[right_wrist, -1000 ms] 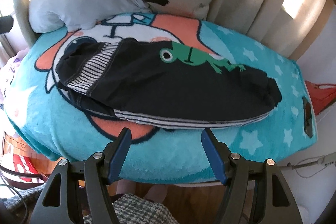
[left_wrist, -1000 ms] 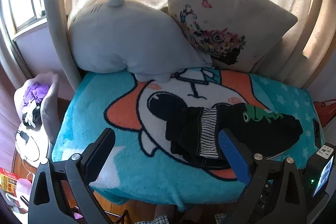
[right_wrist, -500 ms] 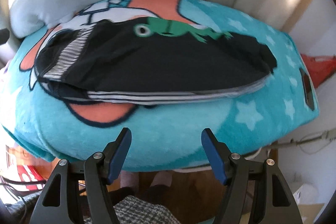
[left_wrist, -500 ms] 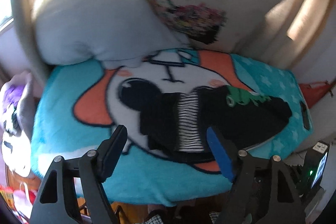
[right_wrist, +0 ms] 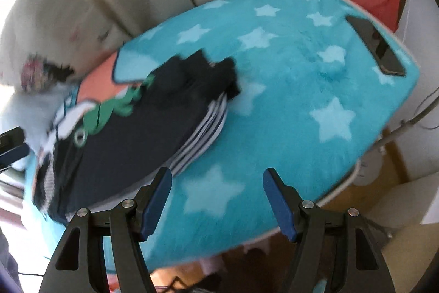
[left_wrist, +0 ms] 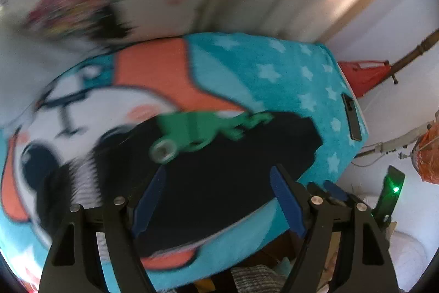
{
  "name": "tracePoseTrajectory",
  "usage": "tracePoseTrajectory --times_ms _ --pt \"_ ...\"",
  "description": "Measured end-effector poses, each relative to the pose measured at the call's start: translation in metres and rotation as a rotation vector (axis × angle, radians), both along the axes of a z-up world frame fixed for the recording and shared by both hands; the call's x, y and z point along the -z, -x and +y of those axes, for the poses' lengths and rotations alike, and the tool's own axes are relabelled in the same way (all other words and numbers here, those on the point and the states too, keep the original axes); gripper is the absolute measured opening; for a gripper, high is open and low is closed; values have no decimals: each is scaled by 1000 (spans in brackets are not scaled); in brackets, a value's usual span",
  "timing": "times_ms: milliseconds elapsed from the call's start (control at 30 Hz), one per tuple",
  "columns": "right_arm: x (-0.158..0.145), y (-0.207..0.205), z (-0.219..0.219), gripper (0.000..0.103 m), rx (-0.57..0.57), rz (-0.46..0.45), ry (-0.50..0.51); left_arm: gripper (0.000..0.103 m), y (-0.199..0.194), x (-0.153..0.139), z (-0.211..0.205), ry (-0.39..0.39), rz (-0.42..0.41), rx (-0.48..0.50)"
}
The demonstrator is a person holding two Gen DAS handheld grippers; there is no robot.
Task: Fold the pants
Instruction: 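Grasp the pants leg ends with the right gripper and lift them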
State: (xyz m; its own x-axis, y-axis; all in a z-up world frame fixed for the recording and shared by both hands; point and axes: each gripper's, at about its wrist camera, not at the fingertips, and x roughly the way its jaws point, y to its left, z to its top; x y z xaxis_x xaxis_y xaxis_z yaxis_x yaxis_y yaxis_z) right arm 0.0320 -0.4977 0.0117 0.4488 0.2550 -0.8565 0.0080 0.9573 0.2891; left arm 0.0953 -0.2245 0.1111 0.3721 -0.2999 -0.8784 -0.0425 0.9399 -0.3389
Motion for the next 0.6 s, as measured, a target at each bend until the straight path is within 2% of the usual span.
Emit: tracePoseTrajectory --times_ms 67,200,300,500,567,600 --pt "7 -16 -7 74 -25 0 -55 78 -26 5 -26 7 10 34" --pt "17 -38 -9 74 -94 -5 -105 78 -75 24 -82 26 55 130" --pt "20 -49 -4 74 -154 -15 -107 78 -106 47 -121 31 108 189" --pt "22 -65 1 75 -215 -49 -116 78 -142 87 -161 26 225 263" --pt "21 -67 4 75 -235 -82 -110 77 -146 97 -167 54 267 277" --pt "20 -67 6 75 -243 -92 -105 74 -146 99 -169 76 279 281"
